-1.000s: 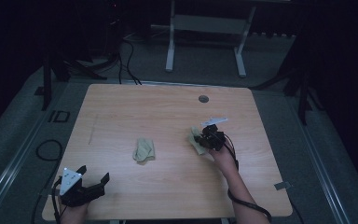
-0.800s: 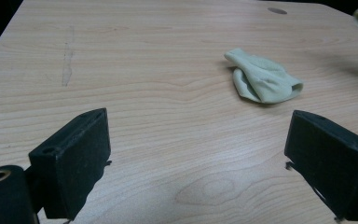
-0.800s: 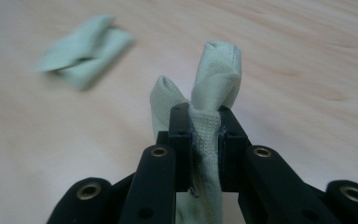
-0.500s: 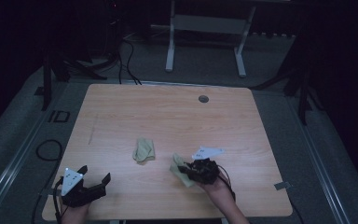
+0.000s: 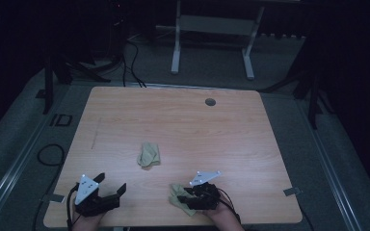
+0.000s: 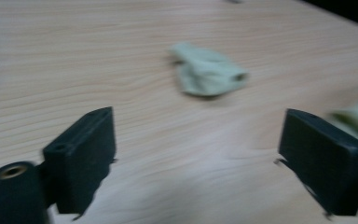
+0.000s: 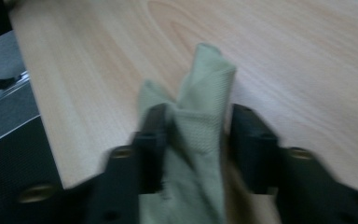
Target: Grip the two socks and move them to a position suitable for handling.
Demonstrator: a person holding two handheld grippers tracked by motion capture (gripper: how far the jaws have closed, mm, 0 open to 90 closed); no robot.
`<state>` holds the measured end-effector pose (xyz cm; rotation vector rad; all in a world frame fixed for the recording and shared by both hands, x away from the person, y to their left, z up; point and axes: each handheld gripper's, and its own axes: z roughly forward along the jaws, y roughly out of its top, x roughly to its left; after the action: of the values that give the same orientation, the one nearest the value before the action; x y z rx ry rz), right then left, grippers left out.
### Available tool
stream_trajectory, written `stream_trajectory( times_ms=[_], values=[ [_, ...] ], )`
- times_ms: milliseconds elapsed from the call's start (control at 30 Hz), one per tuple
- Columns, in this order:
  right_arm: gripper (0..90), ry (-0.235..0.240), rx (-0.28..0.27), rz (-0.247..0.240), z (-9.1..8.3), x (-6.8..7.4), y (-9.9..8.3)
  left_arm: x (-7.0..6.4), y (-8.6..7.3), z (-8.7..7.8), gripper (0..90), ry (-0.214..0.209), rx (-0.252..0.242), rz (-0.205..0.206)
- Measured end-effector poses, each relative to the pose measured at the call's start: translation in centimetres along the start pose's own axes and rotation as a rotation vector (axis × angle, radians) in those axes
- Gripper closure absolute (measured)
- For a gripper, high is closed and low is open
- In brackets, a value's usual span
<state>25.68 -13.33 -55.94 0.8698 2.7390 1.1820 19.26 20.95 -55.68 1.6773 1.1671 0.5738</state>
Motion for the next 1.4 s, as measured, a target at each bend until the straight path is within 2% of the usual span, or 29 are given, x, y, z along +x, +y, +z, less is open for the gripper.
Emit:
stream_trajectory(
  times_ms=[67,100,133,167,200,267,333,433,500,533,600,733,833,900,967,1033,1067,1200,1233,1300,1333,1400],
  values=[
    [46.6,-0.030,-0.015,-0.013,-0.9,-0.1,0.3,-1.2,0.4,0.5,13.3,-0.072,0.019,-0.004],
    [45.9,-0.044,-0.027,-0.021,-1.4,-0.1,0.5,-1.6,0.6,0.7,16.3,-0.100,0.027,-0.010],
    [45.9,-0.044,-0.027,-0.021,-1.4,-0.1,0.5,-1.6,0.6,0.7,16.5,-0.100,0.027,-0.010],
    [45.6,-0.046,-0.037,-0.026,-1.9,-0.1,0.7,-2.8,1.1,1.5,16.5,-0.164,0.053,-0.005],
    [46.1,-0.045,-0.060,-0.032,-3.1,0.0,1.1,-3.4,1.3,1.9,21.1,-0.190,0.068,0.012],
    [47.7,-0.029,-0.080,-0.054,-3.9,0.6,1.3,-4.5,1.7,2.9,22.7,-0.244,0.112,0.061],
    [49.8,-0.027,-0.070,-0.086,-4.0,1.2,1.3,-5.4,1.9,4.0,28.4,-0.291,0.158,0.101],
    [51.4,-0.023,-0.032,-0.098,-3.2,1.3,0.9,-6.2,2.0,5.9,32.0,-0.359,0.224,0.119],
    [51.8,-0.013,-0.016,-0.103,-2.6,1.4,0.5,-6.6,2.2,6.9,32.8,-0.418,0.238,0.131],
    [52.9,-0.010,-0.013,-0.106,-2.4,1.5,0.4,-6.9,2.3,7.3,32.7,-0.454,0.240,0.151],
    [54.3,-0.001,-0.002,-0.114,-2.1,1.5,0.2,-7.4,2.7,7.9,32.8,-0.465,0.231,0.213],
    [58.0,-0.004,0.014,-0.131,-1.8,1.6,0.0,-7.0,3.6,9.7,34.4,-0.525,0.231,0.226],
    [58.0,-0.007,0.008,-0.149,-2.0,1.8,0.0,-6.7,4.0,10.7,36.5,-0.564,0.271,0.239],
    [57.9,-0.008,-0.002,-0.151,-2.2,1.9,0.1,-6.7,4.1,11.2,40.5,-0.554,0.306,0.267],
    [57.9,-0.010,-0.015,-0.157,-2.5,2.0,0.3,-6.5,4.0,11.4,43.4,-0.571,0.339,0.283],
    [57.9,-0.004,-0.023,-0.159,-2.7,2.1,0.4,-6.4,3.9,11.6,50.5,-0.576,0.358,0.290],
    [57.9,-0.003,-0.021,-0.164,-2.7,2.1,0.5,-6.3,3.8,11.6,50.8,-0.574,0.364,0.291],
    [60.0,-0.012,-0.002,-0.177,-2.1,2.1,0.3,-6.4,3.5,12.0,61.4,-0.584,0.380,0.301],
    [63.9,-0.007,0.002,-0.177,-2.0,2.2,0.3,-6.5,3.4,12.0,64.3,-0.584,0.384,0.310],
    [67.6,-0.001,0.010,-0.187,-1.8,2.4,0.2,-6.7,3.2,12.1,72.1,-0.585,0.388,0.302],
    [74.3,0.004,0.016,-0.187,-1.8,2.3,0.2,-6.8,3.1,12.1,76.7,-0.578,0.392,0.304],
    [81.9,0.013,0.020,-0.188,-1.7,2.3,0.3,-6.9,3.0,12.1,87.0,-0.566,0.394,0.304]
  ],
)
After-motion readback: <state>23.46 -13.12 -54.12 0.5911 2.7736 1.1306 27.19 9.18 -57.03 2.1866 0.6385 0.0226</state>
